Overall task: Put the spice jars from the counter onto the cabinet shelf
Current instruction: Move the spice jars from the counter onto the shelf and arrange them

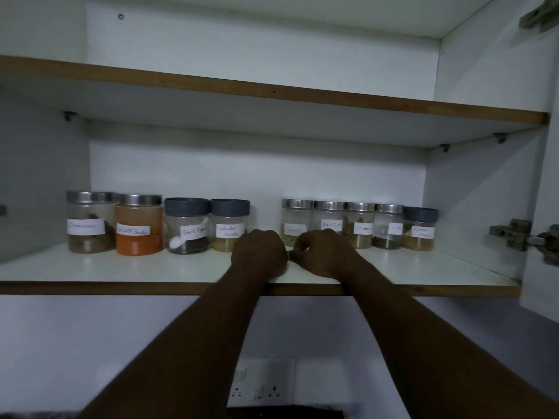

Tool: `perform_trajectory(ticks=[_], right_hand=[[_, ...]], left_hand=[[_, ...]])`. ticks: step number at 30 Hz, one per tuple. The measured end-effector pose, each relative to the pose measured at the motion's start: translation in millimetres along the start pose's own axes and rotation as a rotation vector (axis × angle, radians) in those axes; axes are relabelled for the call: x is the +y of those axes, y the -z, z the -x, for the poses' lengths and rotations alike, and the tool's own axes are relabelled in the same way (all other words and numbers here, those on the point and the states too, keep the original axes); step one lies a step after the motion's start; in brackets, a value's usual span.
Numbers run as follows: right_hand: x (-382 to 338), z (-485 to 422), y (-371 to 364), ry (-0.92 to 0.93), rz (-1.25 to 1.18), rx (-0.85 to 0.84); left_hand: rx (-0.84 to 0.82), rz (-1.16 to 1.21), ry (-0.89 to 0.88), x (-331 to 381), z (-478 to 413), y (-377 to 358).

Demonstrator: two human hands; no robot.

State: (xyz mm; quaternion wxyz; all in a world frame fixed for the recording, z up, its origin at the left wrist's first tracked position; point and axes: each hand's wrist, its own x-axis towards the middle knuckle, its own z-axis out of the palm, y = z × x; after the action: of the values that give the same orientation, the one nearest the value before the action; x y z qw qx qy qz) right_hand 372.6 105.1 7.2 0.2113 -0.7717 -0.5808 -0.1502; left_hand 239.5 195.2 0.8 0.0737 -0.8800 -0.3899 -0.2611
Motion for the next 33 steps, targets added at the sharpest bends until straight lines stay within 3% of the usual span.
perform_trajectory(ticks=[4,9,13,19,24,33], right_hand=[[-3.4,3.6,1.5,0.034,-0.057,0.013],[-11.0,6.7,1.9,0.031,-0.002,0.014],[-32.8,-1.1,-6.5,-0.032,0.125,-0.021],[-45.7,-3.8,-14.3,0.013,0.008,0.000],[-47.4,-3.8,-14.2,0.142,-0.078,0.068],[-46.5,-21.4,-22.0,0.027,0.025,-0.135]], left_hand=[[0.086,0.093,0.228,-27.3,22.0,17.7],[0.187,0.255,0.373,-63.1,35.2,25.1],[0.063,0.455,0.453,-82.0,20.4,31.6],[-0.055,0.490,0.398,-92.0,0.1,23.6],[-0.136,0.363,0.290,-88.8,-11.9,19.4],[-0.221,0.090,0.185,-70.7,-38.0,6.6]])
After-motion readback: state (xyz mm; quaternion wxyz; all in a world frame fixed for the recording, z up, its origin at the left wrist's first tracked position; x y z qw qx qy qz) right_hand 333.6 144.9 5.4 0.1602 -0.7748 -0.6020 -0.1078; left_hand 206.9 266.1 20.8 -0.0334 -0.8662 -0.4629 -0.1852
